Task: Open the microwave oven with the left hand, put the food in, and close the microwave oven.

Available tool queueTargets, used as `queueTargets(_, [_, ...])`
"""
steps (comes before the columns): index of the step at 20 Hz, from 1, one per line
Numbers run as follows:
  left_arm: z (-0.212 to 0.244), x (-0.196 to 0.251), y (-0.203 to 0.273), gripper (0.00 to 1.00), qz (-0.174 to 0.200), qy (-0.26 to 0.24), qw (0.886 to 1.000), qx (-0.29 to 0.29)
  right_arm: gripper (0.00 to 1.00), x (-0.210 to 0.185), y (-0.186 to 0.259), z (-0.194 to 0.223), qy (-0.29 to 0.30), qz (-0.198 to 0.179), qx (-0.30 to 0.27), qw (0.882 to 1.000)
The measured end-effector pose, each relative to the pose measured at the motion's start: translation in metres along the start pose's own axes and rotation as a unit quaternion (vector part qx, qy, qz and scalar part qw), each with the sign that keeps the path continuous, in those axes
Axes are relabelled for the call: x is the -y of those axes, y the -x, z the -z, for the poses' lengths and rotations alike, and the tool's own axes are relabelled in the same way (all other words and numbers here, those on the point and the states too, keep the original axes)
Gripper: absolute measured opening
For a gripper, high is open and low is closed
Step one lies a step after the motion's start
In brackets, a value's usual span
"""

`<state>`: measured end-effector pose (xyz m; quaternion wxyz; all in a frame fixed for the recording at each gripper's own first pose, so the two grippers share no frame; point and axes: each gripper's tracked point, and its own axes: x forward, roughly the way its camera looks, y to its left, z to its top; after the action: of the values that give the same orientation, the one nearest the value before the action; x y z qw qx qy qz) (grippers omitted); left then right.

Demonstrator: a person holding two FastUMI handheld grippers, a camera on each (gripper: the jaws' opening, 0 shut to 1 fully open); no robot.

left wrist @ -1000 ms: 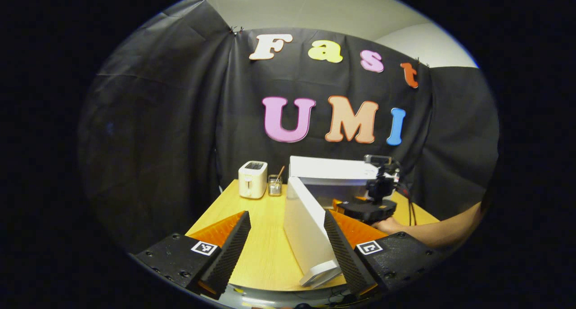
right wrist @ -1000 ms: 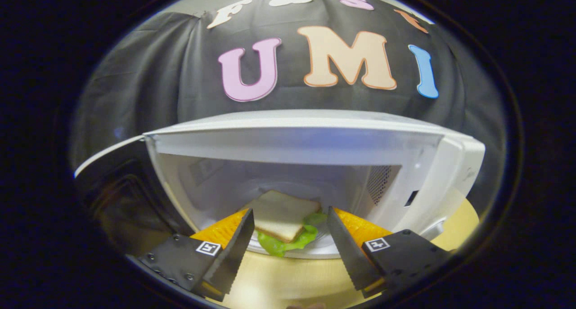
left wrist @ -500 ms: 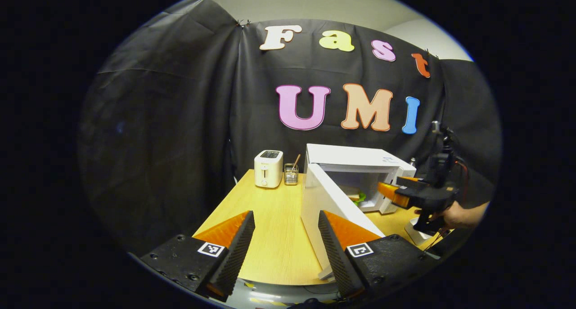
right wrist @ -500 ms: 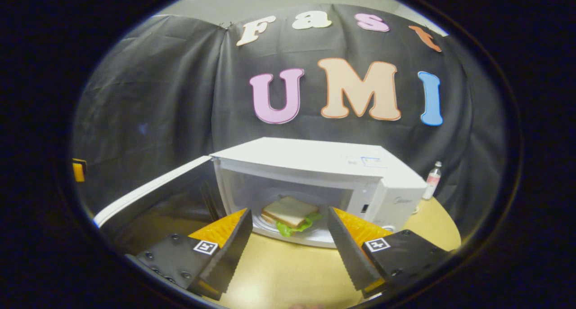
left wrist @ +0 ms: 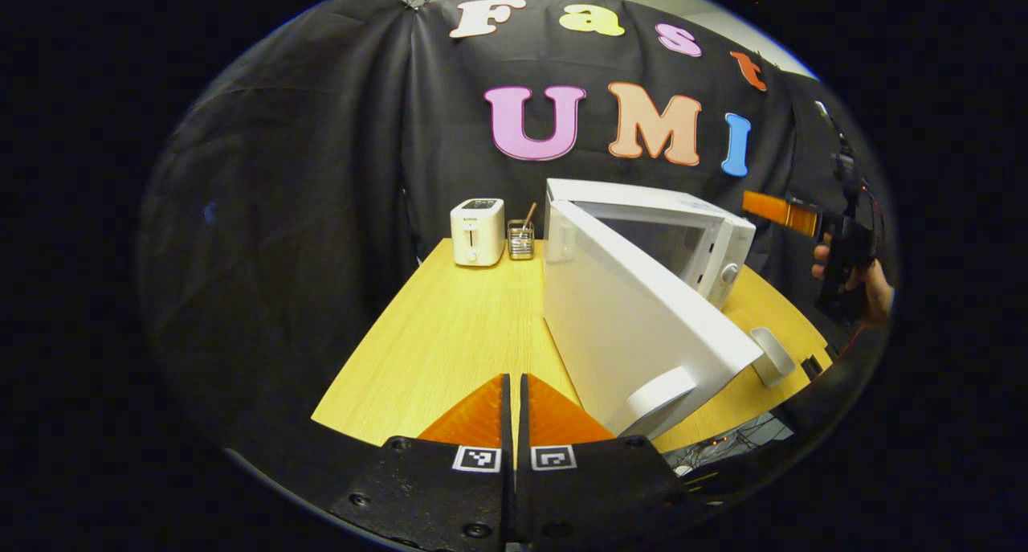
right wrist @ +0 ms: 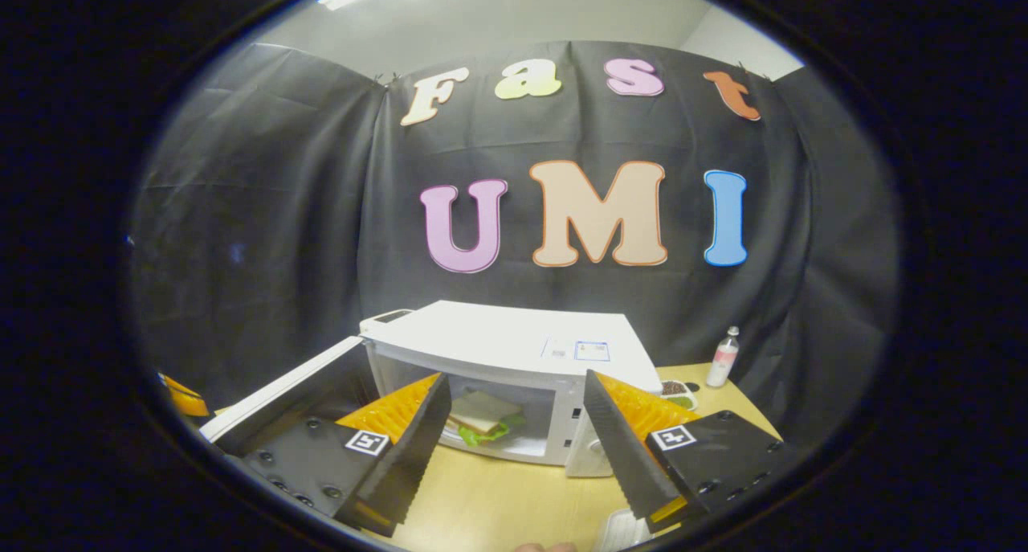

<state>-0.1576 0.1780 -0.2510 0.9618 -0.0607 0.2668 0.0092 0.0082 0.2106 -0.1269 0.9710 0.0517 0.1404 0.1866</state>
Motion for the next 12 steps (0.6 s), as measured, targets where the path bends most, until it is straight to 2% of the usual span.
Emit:
queueTargets(1, [0.008, 0.001, -0.003, 0.00, -0.001, -0.003, 1.000, -0.011, 1.00, 0.001, 0.003, -0.005, -0.003, 0.000, 0.003, 1.000])
queueTargets(4, [0.026, 0.006, -0.005, 0.00, -0.002, -0.012, 0.999, -0.040, 0.96, 0.007, 0.013, -0.017, 0.000, 0.003, 0.015, 1.000])
queueTargets(9, [0.031, 0.021, -0.010, 0.00, 0.011, -0.031, 0.998, -0.047, 0.96, 0.022, 0.022, -0.034, -0.005, 0.009, 0.035, 0.999])
queueTargets(12, [0.029, 0.032, -0.016, 0.00, 0.021, -0.043, 0.998, -0.046, 0.96, 0.046, 0.027, -0.049, -0.012, 0.032, 0.046, 0.998])
